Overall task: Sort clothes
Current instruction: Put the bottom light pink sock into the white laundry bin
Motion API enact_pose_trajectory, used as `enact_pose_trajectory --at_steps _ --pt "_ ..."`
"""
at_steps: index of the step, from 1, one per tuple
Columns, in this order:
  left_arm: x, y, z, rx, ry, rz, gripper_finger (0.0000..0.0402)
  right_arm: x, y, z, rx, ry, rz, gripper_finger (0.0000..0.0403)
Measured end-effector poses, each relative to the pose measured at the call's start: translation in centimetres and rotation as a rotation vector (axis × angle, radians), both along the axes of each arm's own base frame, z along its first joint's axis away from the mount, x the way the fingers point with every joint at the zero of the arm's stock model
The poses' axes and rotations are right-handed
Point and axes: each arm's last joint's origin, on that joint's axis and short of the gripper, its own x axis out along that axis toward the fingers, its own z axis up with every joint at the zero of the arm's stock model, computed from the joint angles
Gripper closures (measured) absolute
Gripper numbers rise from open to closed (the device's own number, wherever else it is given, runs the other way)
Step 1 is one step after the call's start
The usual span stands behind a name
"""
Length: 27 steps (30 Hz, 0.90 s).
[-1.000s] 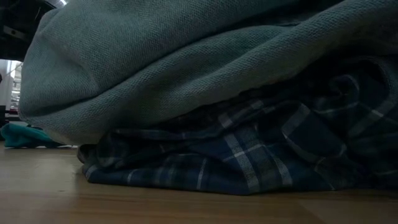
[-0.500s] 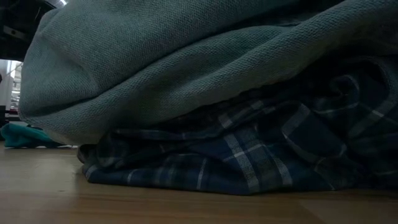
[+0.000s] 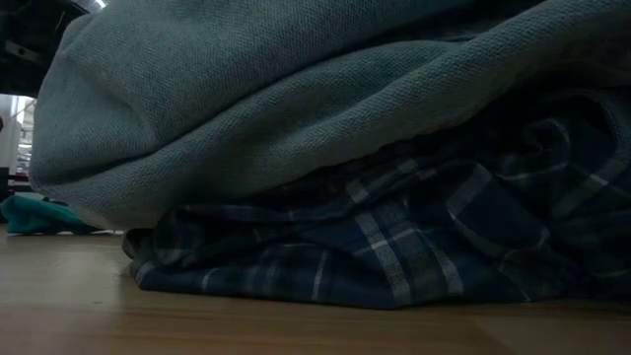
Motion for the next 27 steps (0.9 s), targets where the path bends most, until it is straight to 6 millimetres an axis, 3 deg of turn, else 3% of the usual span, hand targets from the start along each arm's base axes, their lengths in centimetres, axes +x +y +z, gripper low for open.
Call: enact_pose_trajectory --at_steps 10,19,27 --pt "0.0 0.0 0.0 0.000 0.000 0.000 0.0400 1.2 0.2 -2.4 -0.090 -0.099 0.058 0.0157" --pt "0.0 0.0 0.0 0.000 0.000 0.000 0.0400 1.0 0.1 -5.4 -0.154 -0.131 0.057 0.0157" --pt "0.0 0.0 0.0 0.000 0.000 0.000 0.0400 1.1 -0.2 -5.7 -0.326 -0.164 0.007 0.0157"
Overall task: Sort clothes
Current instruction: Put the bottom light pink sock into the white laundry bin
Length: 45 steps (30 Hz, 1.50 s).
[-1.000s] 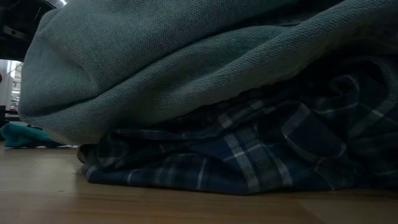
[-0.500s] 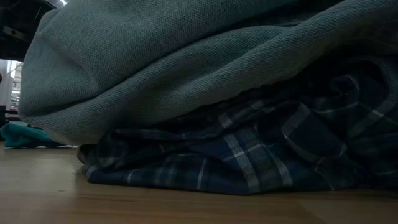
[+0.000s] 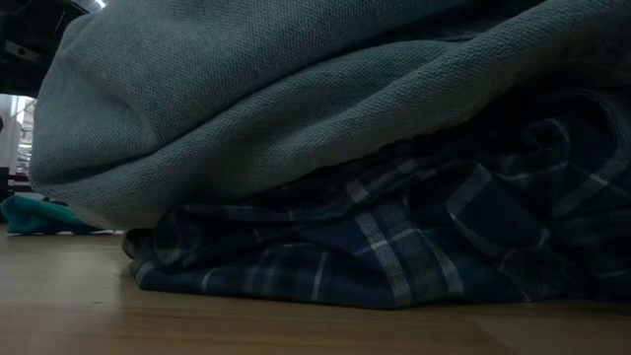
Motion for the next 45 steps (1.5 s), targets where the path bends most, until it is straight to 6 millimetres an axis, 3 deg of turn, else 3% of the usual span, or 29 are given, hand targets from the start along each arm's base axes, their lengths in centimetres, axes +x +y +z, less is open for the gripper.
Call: enact_pose_trajectory --at_steps 8,15,21,26,30,35,40,45 --pt "0.0 0.0 0.0 0.000 0.000 0.000 0.0400 0.8 0.1 2.6 -0.146 0.012 -0.066 0.0157" --pt "0.0 0.0 0.0 0.000 0.000 0.000 0.0400 2.2 0.0 7.4 -0.204 0.032 -0.068 0.0157" --pt "0.0 0.0 0.0 0.000 0.000 0.000 0.0400 2.8 -4.0 12.2 -0.188 0.013 -0.167 0.0157" --pt "0.0 0.0 0.0 0.000 0.000 0.000 0.0400 2.2 -6.8 13.9 -0.056 -0.053 -0.206 0.0157" --pt "0.0 0.0 0.0 0.000 0.000 0.000 0.0400 1.9 -5.5 13.9 0.240 -0.097 -0.025 0.0157" --pt "0.0 0.0 0.0 0.000 0.000 0.000 0.0400 1.7 -3.2 11.9 0.503 -0.023 0.140 0.0157" --pt "0.0 0.0 0.0 0.000 0.000 0.000 0.0400 1.2 -2.1 8.9 0.531 0.069 0.127 0.0157" --pt "0.0 0.0 0.0 0.000 0.000 0.000 0.0400 0.9 -2.5 7.0 0.432 0.099 0.051 0.0157"
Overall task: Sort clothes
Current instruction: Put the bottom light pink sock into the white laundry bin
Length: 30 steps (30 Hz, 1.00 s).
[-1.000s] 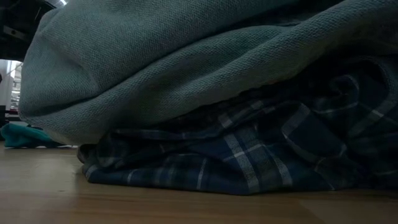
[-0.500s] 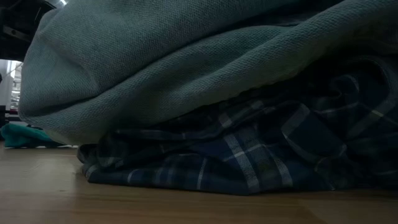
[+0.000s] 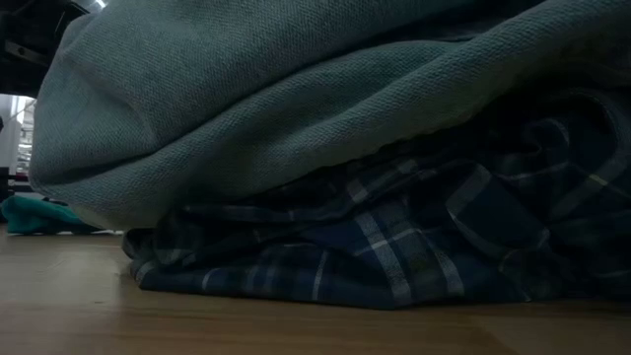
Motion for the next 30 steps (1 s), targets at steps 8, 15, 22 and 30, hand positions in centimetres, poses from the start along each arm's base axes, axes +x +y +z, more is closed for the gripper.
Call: enact_pose_trajectory --at_steps 8,15,22,30 --pt "0.0 0.0 0.0 0.000 0.000 0.000 0.0400 0.3 -0.2 0.0 -0.035 -0.008 0.016 0.0198" --pt "0.0 0.0 0.0 0.000 0.000 -0.001 0.0400 0.8 -0.2 1.2 -0.091 -0.027 0.054 0.0345" --pt "0.0 0.0 0.0 0.000 0.000 0.000 0.0400 0.8 -0.7 4.9 -0.202 -0.063 0.011 0.0372" --pt "0.0 0.0 0.0 0.000 0.000 0.000 0.0400 0.5 -4.5 8.4 -0.242 -0.105 -0.127 0.0395"
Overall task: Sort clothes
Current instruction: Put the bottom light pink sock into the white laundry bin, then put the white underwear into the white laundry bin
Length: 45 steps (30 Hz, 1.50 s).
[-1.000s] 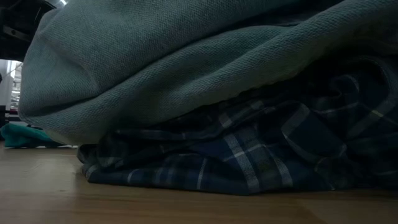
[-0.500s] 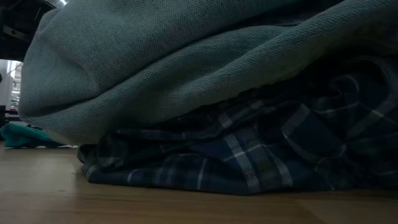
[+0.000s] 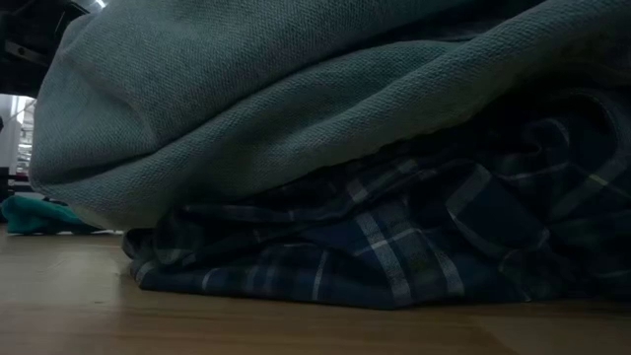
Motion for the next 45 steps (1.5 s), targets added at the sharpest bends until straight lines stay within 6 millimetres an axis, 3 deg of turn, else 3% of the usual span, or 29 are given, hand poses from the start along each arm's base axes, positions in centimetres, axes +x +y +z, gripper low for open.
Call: enact_pose_trajectory --at_steps 11,18,23,31,39,45 --pt "0.0 0.0 0.0 0.000 0.000 0.000 0.0400 -0.9 -6.1 -0.4 0.160 -0.097 -0.202 0.0298" --pt "0.0 0.0 0.0 0.000 0.000 0.001 0.0400 -1.4 -6.5 -0.8 0.223 -0.045 -0.196 0.0215" --pt "0.0 0.0 0.0 0.000 0.000 0.001 0.0400 -2.4 -3.3 0.7 0.272 0.019 -0.125 0.0185" --pt "0.0 0.0 0.0 0.000 -0.001 0.000 0.0400 -5.3 3.2 3.6 0.358 0.023 -0.045 0.0182" --pt "0.0 0.0 0.0 0.000 0.000 0.000 0.0400 -7.3 8.4 2.9 0.489 0.066 0.018 0.0182" --pt "0.0 0.0 0.0 0.000 0.000 0.000 0.0400 -8.3 11.3 2.3 0.478 0.067 0.082 0.0182"
